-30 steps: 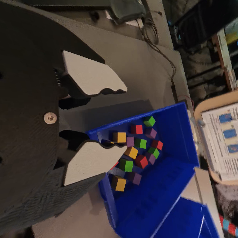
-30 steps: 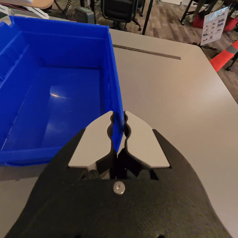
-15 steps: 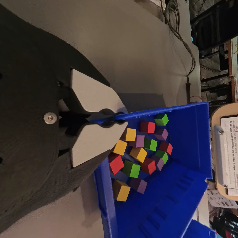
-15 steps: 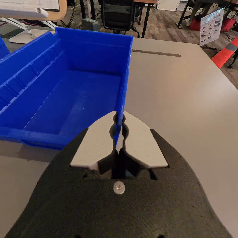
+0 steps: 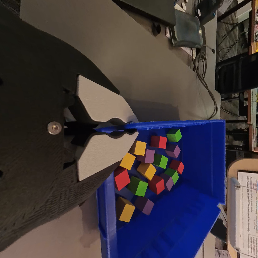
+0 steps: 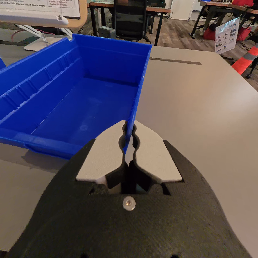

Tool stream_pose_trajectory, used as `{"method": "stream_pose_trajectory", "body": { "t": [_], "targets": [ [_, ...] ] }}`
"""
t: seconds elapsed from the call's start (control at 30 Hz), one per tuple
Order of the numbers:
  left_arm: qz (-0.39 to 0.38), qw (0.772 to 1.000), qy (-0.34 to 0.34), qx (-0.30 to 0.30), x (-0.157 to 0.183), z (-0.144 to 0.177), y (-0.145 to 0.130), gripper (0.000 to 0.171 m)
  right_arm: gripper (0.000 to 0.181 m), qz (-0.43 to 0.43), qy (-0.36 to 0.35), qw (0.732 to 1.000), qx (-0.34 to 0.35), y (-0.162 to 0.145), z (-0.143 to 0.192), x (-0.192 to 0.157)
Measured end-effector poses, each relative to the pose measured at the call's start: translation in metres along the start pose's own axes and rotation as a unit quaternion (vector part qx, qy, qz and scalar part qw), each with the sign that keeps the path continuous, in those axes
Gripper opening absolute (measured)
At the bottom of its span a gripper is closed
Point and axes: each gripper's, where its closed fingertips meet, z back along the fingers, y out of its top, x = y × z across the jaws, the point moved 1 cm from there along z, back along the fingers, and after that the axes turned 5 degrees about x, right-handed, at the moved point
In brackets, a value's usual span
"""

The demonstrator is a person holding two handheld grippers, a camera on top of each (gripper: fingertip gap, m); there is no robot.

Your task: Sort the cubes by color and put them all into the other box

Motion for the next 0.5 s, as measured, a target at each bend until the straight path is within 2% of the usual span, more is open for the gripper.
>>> {"method": "stream_pose_trajectory", "body": {
  "t": [0.2,0.5],
  "targets": [
    [-0.008,1.000,-0.019,0.004,-0.010,-0.004,0.001,0.004,0.004,-0.003,0.008,1.000,0.008,0.000,0.004,-0.015],
    [-0.022,0.999,-0.040,0.013,-0.010,-0.018,0.005,0.004,0.003,-0.015,-0.028,0.999,0.016,0.000,0.006,-0.019]
  ]
}}
